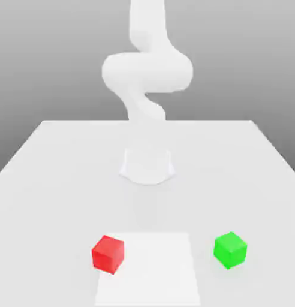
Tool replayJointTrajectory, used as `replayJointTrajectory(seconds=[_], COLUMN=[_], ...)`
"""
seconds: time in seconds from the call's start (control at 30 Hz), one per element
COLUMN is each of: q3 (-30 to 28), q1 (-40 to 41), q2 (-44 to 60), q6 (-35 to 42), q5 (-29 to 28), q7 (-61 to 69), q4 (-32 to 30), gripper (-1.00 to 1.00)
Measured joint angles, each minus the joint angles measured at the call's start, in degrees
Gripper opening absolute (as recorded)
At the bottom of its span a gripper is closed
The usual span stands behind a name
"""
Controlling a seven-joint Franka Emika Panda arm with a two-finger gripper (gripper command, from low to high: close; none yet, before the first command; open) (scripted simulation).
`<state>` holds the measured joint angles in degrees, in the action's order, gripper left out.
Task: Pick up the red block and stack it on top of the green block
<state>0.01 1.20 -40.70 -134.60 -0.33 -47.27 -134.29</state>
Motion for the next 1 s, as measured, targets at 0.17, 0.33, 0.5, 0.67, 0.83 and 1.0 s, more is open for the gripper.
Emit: replayJointTrajectory(seconds=[0.17, 0.33, 0.5, 0.67, 0.83, 1.0], q3=[-0.2, -0.7, -1.7, -2.6, -1.9, -1.4], q1=[2.5, 4.5, 6.2, 8.0, 8.5, 8.9], q2=[10.8, 21.2, 31.6, 42.0, 52.4, 56.0], q6=[-5.9, -11.6, -17.3, -23.0, -31.3, -34.4], q5=[-0.6, -1.1, -1.0, 0.4, 1.9, 2.2], q7=[-3.0, -5.7, -8.1, -9.5, -8.7, -8.5], q4=[-5.2, -10.3, -15.3, -20.3, -19.9, -19.4], gripper=[0.00, 0.00, 0.00, 0.00, 0.00, -1.00])
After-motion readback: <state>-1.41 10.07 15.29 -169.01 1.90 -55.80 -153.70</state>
